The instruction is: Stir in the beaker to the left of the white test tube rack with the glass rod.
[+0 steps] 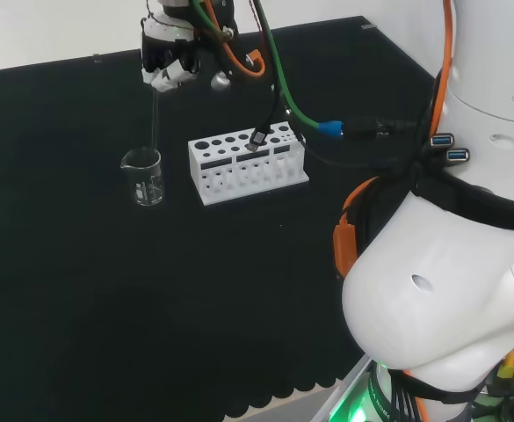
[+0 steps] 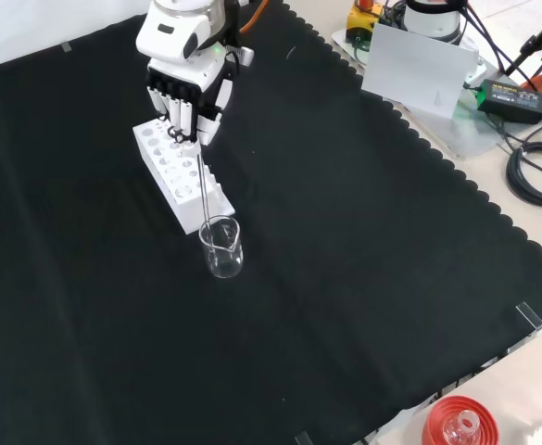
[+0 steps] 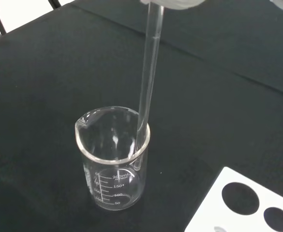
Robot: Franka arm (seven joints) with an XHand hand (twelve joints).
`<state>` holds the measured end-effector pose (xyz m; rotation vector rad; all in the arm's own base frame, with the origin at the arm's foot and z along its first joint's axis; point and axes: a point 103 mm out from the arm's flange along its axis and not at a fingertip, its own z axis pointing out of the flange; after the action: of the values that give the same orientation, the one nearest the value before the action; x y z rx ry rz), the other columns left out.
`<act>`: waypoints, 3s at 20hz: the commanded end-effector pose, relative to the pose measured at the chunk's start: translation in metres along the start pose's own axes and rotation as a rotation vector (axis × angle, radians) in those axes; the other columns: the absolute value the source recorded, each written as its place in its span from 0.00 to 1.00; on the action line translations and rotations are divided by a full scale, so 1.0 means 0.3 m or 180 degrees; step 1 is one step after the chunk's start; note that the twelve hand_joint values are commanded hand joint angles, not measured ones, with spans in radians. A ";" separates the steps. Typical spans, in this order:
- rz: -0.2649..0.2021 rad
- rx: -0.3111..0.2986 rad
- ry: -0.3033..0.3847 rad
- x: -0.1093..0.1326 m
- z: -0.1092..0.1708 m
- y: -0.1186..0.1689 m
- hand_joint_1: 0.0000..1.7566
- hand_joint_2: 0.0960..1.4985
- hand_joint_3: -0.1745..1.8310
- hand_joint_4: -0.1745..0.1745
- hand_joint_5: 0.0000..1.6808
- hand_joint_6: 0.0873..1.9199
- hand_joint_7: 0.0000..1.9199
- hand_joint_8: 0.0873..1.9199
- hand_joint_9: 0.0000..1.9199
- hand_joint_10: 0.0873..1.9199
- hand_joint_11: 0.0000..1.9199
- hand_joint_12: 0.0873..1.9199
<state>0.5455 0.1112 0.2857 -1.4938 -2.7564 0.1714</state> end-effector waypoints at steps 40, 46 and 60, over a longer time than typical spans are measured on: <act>-0.0111 0.0074 0.0114 0.099 -0.004 -0.028 0.76 0.68 0.00 0.00 0.84 0.00 0.73 0.27 0.91 0.21 0.84 0.34; -0.0209 0.0139 0.0120 0.144 0.016 0.038 0.76 0.68 0.00 0.00 0.84 0.00 0.73 0.27 0.91 0.21 0.84 0.34; -0.0079 0.0130 0.0116 -0.048 0.032 0.079 0.76 0.68 0.00 0.00 0.84 0.00 0.73 0.27 0.91 0.21 0.84 0.34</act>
<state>0.5672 0.1301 0.2740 -1.4102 -2.7375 0.1863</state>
